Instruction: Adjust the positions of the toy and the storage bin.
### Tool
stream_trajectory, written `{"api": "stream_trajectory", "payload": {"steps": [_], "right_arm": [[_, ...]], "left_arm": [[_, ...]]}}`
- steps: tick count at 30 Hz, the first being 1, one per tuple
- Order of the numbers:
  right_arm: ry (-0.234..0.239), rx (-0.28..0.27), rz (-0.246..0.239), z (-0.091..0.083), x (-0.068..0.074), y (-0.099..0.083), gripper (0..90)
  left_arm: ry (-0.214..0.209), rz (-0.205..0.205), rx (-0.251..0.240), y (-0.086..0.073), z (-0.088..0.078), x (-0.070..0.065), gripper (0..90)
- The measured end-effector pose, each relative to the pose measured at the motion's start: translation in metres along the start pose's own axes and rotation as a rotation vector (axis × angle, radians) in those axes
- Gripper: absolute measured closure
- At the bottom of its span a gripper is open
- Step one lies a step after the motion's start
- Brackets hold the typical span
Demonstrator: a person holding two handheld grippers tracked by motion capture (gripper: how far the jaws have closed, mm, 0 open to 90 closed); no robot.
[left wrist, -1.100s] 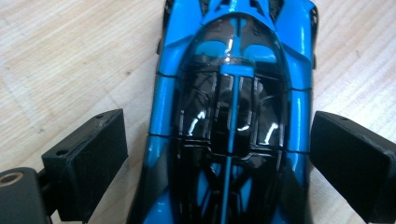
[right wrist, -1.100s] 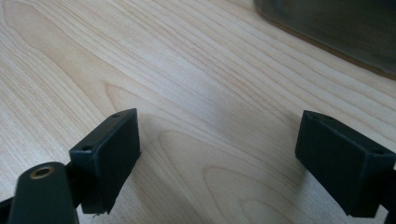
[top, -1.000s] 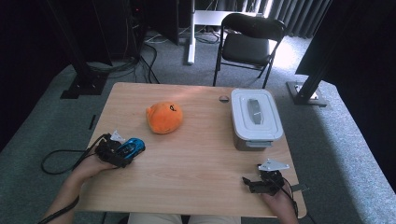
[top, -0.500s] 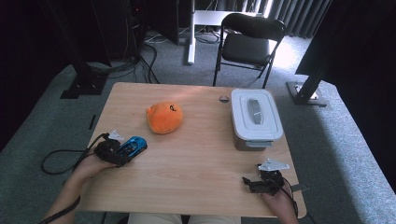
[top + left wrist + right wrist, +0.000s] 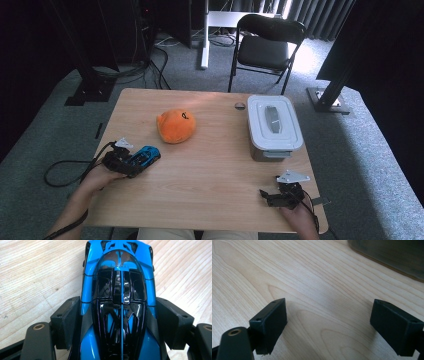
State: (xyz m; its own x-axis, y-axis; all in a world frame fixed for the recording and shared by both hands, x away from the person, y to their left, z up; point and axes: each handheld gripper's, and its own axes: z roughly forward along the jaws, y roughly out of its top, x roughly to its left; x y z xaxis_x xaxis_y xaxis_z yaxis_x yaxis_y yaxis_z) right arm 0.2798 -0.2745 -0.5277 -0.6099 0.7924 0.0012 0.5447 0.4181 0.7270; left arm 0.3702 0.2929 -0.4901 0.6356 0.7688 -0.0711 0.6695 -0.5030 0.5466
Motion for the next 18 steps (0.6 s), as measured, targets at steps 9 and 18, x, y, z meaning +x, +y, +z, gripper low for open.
{"api": "stream_trajectory", "payload": {"steps": [9, 18], "right_arm": [[0.000, 0.000, 0.001, 0.000, 0.000, 0.000, 13.5], [0.000, 0.000, 0.000, 0.000, 0.000, 0.000, 13.5]], "left_arm": [[-0.031, 0.028, -0.064, 0.012, -0.012, -0.019, 27.0], [-0.091, 0.075, -0.046, 0.009, -0.012, -0.043, 27.2]]}}
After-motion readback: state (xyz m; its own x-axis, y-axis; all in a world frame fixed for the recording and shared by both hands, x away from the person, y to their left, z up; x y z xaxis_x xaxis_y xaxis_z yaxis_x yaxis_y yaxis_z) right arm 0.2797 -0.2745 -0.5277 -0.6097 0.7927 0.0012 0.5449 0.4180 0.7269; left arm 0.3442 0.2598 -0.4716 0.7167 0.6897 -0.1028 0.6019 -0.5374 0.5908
